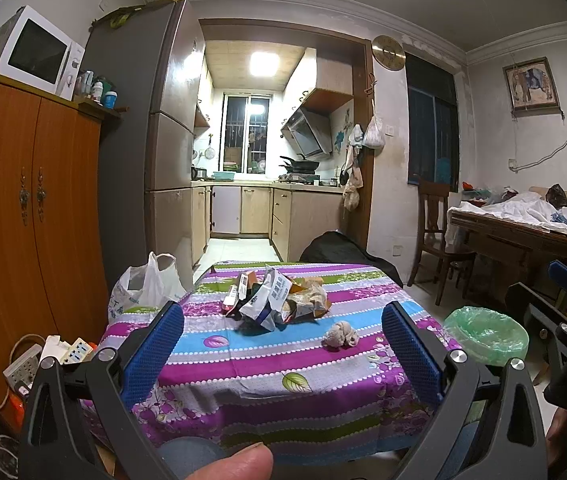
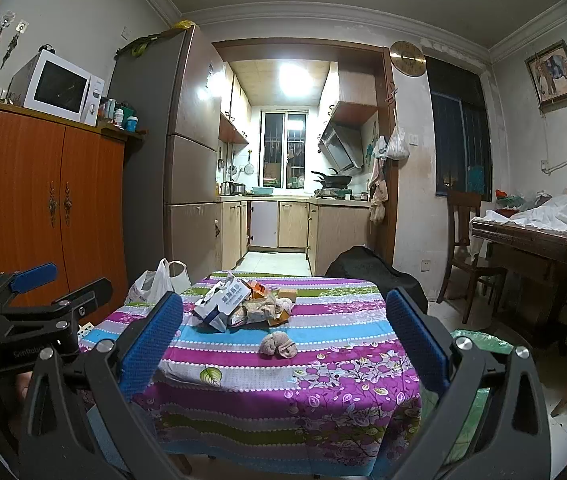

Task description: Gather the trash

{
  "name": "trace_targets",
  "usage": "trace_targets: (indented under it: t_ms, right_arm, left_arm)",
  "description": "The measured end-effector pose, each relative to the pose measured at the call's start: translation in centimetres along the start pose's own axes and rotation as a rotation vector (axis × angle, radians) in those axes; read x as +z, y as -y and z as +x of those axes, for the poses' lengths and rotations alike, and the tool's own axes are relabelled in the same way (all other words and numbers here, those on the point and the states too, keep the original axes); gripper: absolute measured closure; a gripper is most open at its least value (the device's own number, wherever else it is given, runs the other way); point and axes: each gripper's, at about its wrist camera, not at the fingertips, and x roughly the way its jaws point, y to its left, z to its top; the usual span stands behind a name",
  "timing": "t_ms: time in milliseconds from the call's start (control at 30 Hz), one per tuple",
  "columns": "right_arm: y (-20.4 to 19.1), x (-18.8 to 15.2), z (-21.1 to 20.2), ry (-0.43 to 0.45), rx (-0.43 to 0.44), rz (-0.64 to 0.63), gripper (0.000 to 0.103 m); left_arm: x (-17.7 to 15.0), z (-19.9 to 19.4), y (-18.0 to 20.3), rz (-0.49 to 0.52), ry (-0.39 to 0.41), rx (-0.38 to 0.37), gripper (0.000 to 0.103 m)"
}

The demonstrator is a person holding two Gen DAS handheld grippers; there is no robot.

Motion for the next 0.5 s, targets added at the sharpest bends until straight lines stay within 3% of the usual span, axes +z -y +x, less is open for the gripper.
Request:
trace_targets:
  t_ms: [500]
  right_arm:
    - [0.16, 0.24, -0.09, -0.006, 0.003, 0.006, 0.005]
  left_arm:
    - [-0.18, 0.26, 0.01, 0.002, -0.007, -0.004, 0.004]
